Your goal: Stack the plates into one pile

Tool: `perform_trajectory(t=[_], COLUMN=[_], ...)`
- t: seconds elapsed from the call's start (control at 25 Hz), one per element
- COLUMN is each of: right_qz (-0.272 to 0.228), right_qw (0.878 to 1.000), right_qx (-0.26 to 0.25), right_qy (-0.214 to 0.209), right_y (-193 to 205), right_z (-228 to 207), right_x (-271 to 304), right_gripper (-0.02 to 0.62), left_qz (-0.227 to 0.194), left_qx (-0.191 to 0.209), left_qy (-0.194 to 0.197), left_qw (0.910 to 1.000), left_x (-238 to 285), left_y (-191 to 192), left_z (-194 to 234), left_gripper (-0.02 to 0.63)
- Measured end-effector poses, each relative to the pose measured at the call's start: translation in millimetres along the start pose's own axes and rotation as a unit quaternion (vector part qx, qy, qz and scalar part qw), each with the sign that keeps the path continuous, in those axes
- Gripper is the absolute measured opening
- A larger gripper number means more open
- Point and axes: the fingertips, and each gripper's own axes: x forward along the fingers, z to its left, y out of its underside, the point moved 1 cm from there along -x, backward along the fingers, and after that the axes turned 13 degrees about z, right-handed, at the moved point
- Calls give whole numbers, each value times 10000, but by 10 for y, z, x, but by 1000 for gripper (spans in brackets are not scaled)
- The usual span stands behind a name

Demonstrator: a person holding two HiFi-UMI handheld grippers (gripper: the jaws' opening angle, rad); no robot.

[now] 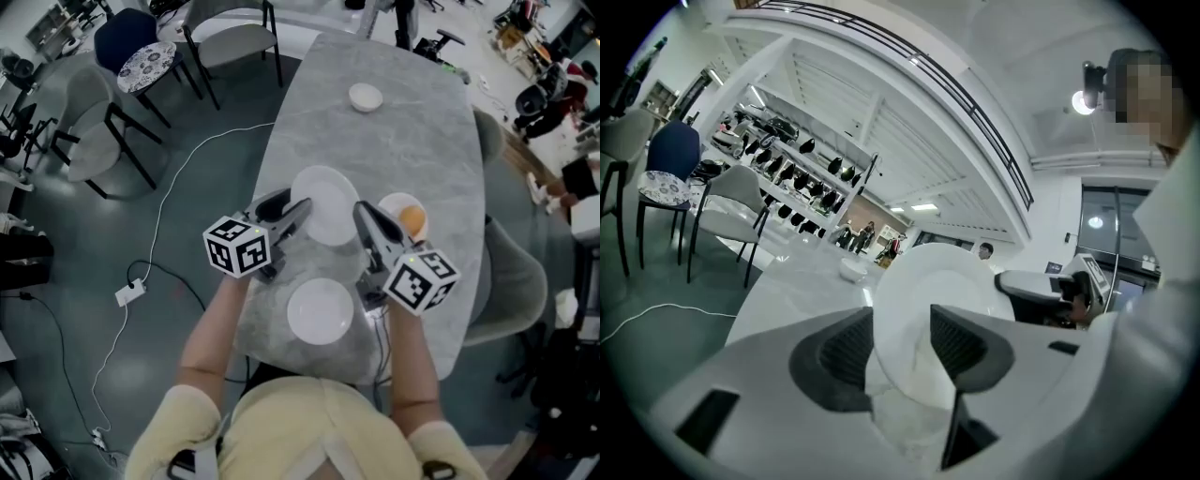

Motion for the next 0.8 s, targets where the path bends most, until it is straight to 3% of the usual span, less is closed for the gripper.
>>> perform_trajectory(t=[0.56,0.8], right_qz=[237,465], right_qw=[9993,9984], right_qx=[-183,207], right_qy=[234,245], right_y=[389,819], right_z=[89,68], right_x=[-430,-481], right_gripper=[14,15], left_qz=[389,627], left_qx=[508,331], left_qy=[-852,-1252], left_qw=[9943,9896], left_x=[-431,-612], left_y=[395,737], left_z=[-530,-638], left_gripper=[180,172])
